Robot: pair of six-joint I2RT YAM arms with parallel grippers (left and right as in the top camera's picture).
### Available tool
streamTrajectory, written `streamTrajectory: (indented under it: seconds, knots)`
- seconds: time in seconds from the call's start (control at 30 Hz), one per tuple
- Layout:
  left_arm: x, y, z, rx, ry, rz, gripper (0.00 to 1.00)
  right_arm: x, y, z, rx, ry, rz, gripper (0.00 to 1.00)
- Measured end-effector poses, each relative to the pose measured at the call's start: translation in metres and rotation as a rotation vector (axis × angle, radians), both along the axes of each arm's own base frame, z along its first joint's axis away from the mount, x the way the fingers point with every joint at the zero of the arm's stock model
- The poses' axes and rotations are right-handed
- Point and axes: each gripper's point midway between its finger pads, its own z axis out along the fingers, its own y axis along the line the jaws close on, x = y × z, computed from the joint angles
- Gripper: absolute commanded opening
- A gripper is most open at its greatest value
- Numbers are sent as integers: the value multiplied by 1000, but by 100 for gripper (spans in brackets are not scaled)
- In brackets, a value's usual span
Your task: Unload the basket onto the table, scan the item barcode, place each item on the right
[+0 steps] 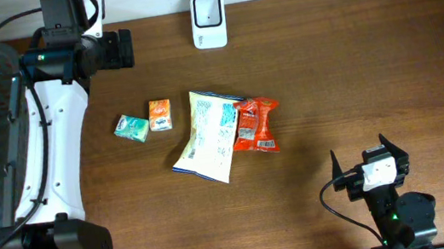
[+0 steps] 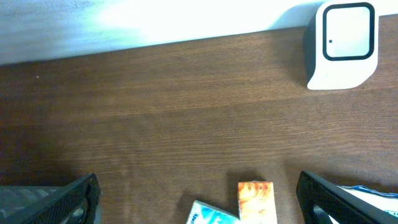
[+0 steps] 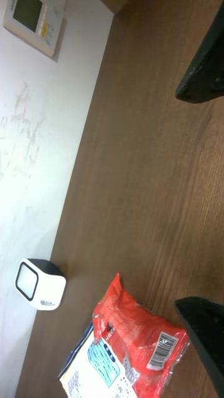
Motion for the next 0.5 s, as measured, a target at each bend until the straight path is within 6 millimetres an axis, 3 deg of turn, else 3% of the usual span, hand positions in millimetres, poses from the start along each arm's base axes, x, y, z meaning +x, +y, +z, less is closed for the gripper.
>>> streamTrajectory:
  seconds: [0.5]
  knots:
    - [0,0,0,0,0,0,99,0,1,-1,2,4,8,98]
